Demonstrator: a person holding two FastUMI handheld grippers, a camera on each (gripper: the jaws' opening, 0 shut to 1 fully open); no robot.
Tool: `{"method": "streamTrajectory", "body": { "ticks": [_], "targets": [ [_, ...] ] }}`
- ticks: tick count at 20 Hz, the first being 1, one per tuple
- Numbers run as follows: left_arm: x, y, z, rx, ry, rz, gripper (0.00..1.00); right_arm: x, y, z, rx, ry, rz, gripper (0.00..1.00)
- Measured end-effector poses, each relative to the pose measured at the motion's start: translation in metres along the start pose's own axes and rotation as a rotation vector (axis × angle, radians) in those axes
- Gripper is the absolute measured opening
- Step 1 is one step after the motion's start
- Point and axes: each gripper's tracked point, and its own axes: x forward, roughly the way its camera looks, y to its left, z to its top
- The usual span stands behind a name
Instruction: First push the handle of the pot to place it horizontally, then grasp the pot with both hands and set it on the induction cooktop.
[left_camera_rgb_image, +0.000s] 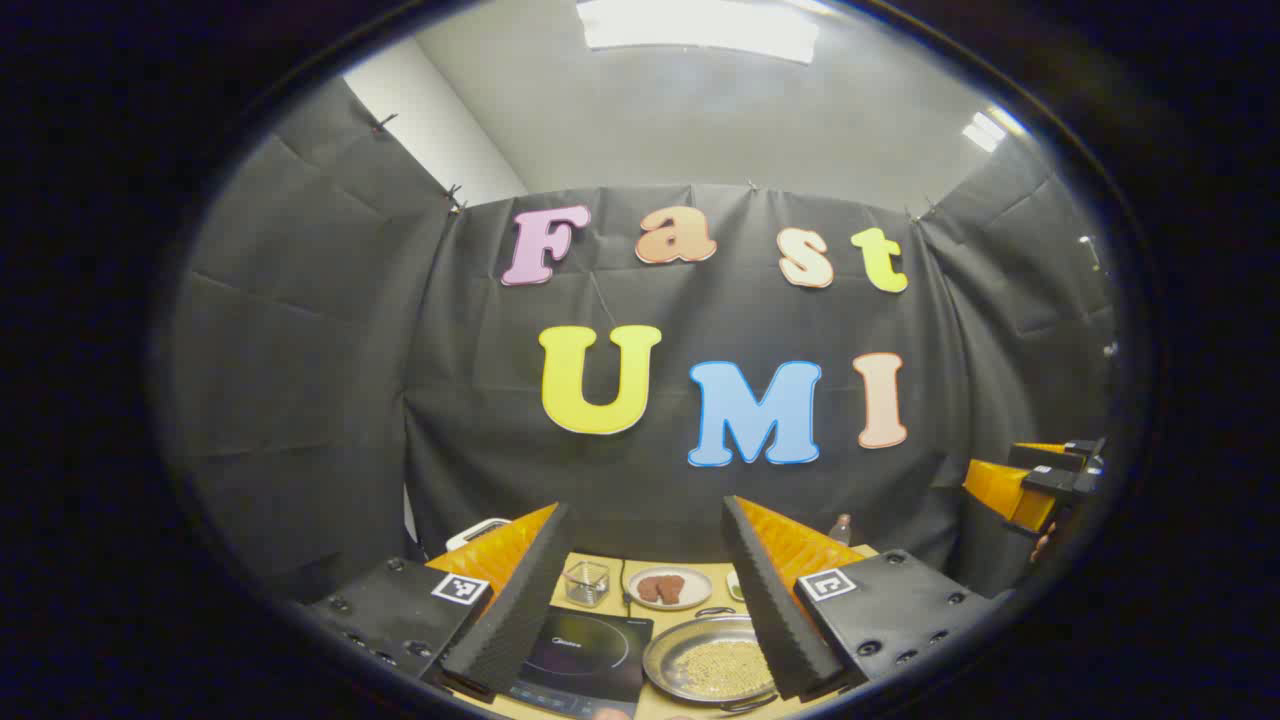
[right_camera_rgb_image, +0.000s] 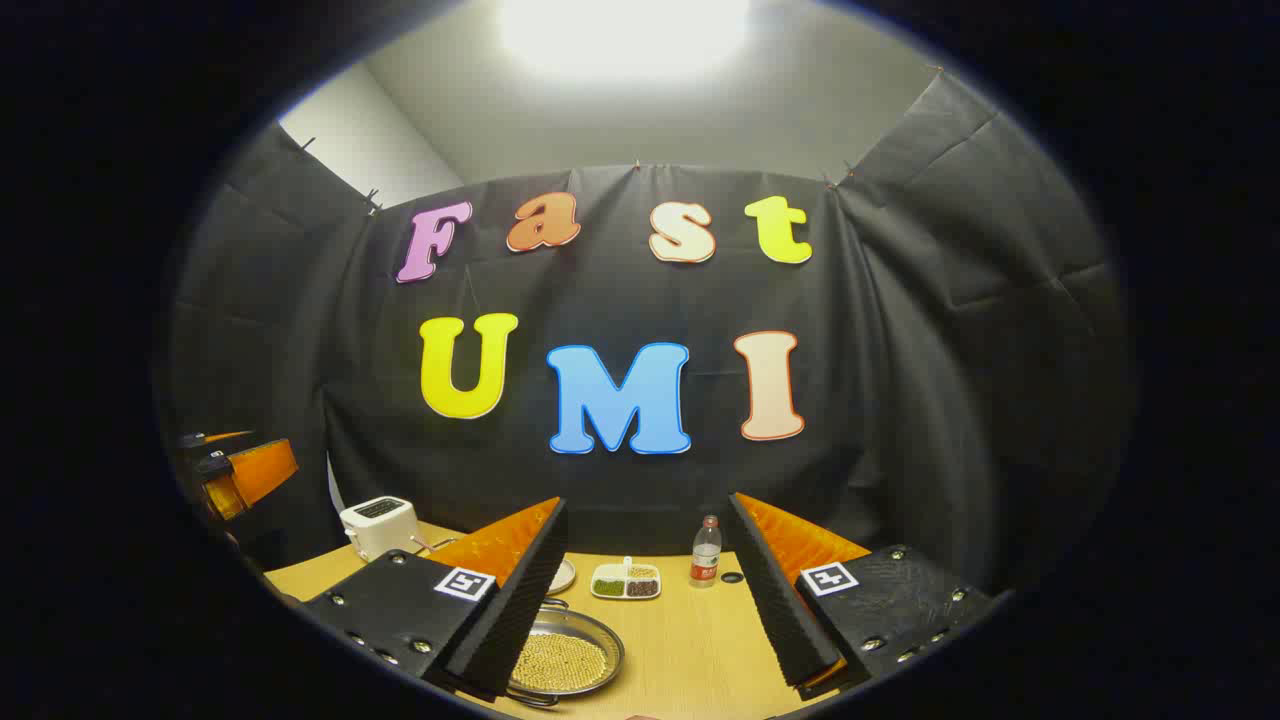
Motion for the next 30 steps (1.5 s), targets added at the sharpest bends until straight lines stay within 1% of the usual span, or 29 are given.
{"method": "streamTrajectory", "body": {
  "ticks": [1,3,6,7,9,10,12,15,17,19,21,23,25,26,28,30],
  "targets": [
    [0.002,-0.003,-0.003,-0.014,0.006,-0.009,0.99,0.004,0.000,-0.002,0.004,0.009,0.007,0.95],
    [0.007,0.005,-0.006,-0.015,0.010,0.004,0.97,0.010,-0.002,-0.003,0.016,0.015,0.010,0.95],
    [0.012,0.012,0.002,0.026,-0.006,0.041,0.96,0.017,-0.003,-0.002,0.045,0.016,0.016,0.96],
    [0.014,0.013,0.002,0.038,-0.006,0.046,0.99,0.017,-0.001,-0.004,0.057,0.019,0.023,0.96],
    [0.019,0.014,0.000,0.050,-0.008,0.042,0.97,0.019,0.005,-0.011,0.068,0.037,0.036,0.95],
    [0.022,0.014,-0.002,0.045,-0.005,0.030,0.95,0.019,0.007,-0.014,0.063,0.047,0.031,0.96],
    [0.030,0.015,-0.004,0.037,0.006,-0.010,0.97,0.019,0.011,-0.016,0.049,0.063,0.006,0.95],
    [0.044,0.025,-0.001,0.056,-0.003,-0.054,0.99,0.018,0.023,-0.013,0.037,0.065,-0.029,0.96],
    [0.051,0.023,-0.005,0.056,-0.001,-0.096,0.95,0.016,0.028,-0.013,0.025,0.060,-0.060,0.95],
    [0.057,0.022,-0.006,0.041,0.002,-0.138,0.99,0.017,0.034,-0.017,0.023,0.067,-0.089,0.95],
    [0.058,0.021,-0.005,0.029,-0.007,-0.174,0.99,0.015,0.039,-0.020,0.026,0.069,-0.109,0.96],
    [0.058,0.024,-0.006,0.031,-0.012,-0.185,0.97,0.012,0.040,-0.025,0.020,0.080,-0.123,0.96],
    [0.058,0.026,-0.011,0.027,0.001,-0.195,0.94,0.012,0.043,-0.028,0.020,0.086,-0.121,0.96],
    [0.058,0.027,-0.011,0.023,0.001,-0.194,0.97,0.013,0.044,-0.029,0.020,0.090,-0.119,0.96],
    [0.060,0.033,-0.015,0.024,-0.005,-0.179,0.99,0.020,0.049,-0.038,0.026,0.108,-0.093,0.96],
    [0.065,0.035,-0.026,0.022,0.014,-0.154,0.99,0.025,0.056,-0.051,0.028,0.144,-0.049,0.95]
  ]
}}
